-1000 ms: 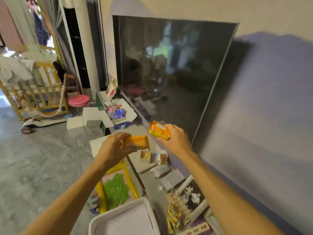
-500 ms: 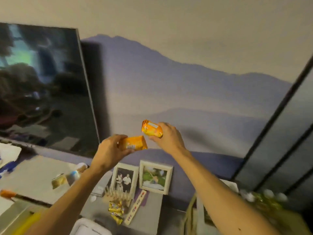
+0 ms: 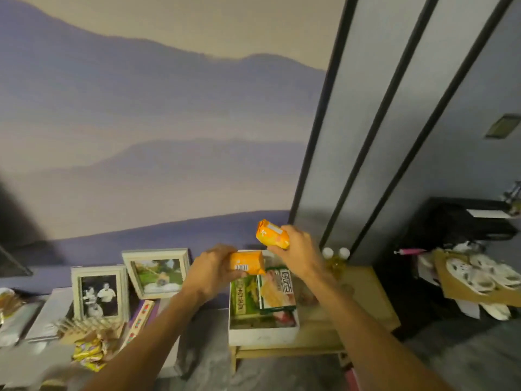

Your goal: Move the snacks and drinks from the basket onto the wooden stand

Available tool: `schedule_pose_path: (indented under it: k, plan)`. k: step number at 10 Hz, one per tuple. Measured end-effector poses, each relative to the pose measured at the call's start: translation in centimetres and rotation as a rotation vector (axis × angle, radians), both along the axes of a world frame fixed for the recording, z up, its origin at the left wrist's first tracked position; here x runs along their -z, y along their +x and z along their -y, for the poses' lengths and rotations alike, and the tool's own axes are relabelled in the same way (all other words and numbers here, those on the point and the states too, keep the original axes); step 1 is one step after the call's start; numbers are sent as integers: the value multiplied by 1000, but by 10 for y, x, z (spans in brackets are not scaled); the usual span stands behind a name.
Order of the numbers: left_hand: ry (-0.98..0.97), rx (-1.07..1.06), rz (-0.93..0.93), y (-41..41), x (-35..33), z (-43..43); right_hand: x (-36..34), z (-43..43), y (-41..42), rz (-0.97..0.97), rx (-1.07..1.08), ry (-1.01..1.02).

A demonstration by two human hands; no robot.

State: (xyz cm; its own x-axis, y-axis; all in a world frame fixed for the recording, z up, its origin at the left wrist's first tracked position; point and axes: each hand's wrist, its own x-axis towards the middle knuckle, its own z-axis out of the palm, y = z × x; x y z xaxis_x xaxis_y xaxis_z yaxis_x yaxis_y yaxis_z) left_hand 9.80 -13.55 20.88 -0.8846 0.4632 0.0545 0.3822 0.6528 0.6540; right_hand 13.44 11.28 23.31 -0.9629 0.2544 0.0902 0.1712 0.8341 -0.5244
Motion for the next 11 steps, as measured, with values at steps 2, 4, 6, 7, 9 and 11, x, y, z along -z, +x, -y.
schedule_pose_path:
  k: [2, 4, 6, 7, 9, 11]
  plan:
    - [-168, -37, 187, 31, 112, -54, 124, -48, 23, 197, -34, 38]
    - [-284, -57, 296, 42, 213, -45, 235, -47, 46, 334, -191, -159]
    - [-413, 33, 154, 18, 248, -42, 289, -53, 48, 275, -190, -39]
    - [-400, 67, 184, 14, 261, -42, 305, -54, 58, 270, -195, 93]
    - [-347, 78, 205, 15, 261, -32, 298, -55, 70, 257, -209, 79]
    - [-350, 29, 141, 19, 221, -24, 257, -57, 70, 133, -179, -2]
